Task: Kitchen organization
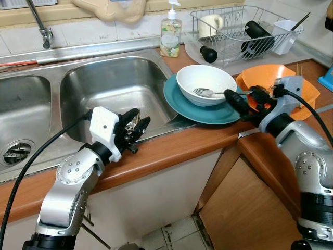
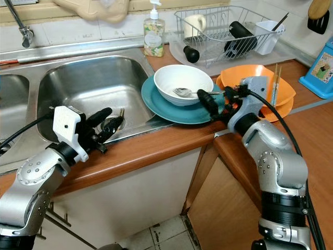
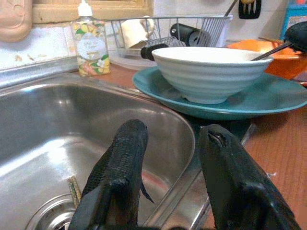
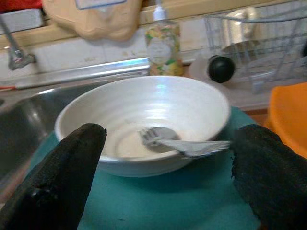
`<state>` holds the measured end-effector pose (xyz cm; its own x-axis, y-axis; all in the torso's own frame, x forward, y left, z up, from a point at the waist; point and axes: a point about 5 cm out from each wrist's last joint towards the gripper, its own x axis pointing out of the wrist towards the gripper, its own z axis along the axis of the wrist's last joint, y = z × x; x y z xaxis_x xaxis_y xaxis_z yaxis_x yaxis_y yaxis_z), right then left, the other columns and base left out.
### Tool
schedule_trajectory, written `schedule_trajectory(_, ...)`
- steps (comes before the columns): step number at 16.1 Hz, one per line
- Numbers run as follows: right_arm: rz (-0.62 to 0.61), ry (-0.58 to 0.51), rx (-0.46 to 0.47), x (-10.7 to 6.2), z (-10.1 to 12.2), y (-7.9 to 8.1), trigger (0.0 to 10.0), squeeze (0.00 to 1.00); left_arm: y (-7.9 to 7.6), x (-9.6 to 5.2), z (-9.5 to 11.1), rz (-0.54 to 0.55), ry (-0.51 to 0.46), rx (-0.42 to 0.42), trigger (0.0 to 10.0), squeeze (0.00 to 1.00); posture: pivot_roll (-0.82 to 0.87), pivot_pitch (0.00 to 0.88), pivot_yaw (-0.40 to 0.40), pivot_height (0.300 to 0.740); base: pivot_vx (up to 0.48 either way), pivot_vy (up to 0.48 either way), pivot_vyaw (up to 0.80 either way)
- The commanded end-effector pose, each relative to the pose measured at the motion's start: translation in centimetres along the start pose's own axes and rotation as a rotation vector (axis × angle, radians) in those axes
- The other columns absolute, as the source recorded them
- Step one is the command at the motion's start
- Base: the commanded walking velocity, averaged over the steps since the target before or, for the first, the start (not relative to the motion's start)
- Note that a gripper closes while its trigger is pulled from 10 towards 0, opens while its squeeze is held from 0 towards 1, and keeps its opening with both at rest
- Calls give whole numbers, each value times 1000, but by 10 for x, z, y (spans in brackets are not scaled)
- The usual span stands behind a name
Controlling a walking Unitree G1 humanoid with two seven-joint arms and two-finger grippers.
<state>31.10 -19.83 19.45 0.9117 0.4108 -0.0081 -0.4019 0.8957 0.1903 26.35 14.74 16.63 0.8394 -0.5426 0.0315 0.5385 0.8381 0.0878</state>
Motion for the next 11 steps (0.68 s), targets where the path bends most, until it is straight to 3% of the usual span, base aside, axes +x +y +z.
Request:
schedule_trajectory(1,52,19,4,0,-3,8,10000,0,-4,1,2,-24,5,1,10000,0,-5,0,7,740,0,0,0)
schedule_trajectory(5,130,-51,42,1,10,17,10000,0,-6,4,4,-22,-7,-1,10000,0,-5,0,6,740,0,0,0)
schedule_trajectory(9,245,-114,20,-7,20,29,10000,0,-11,8,5,-38,-13,-5,10000,0,-6,0,7,740,0,0,0)
schedule_trajectory(11,230,-124,31,-13,21,26,10000,0,-13,7,4,-45,-10,-6,10000,0,-7,0,11,740,0,0,0)
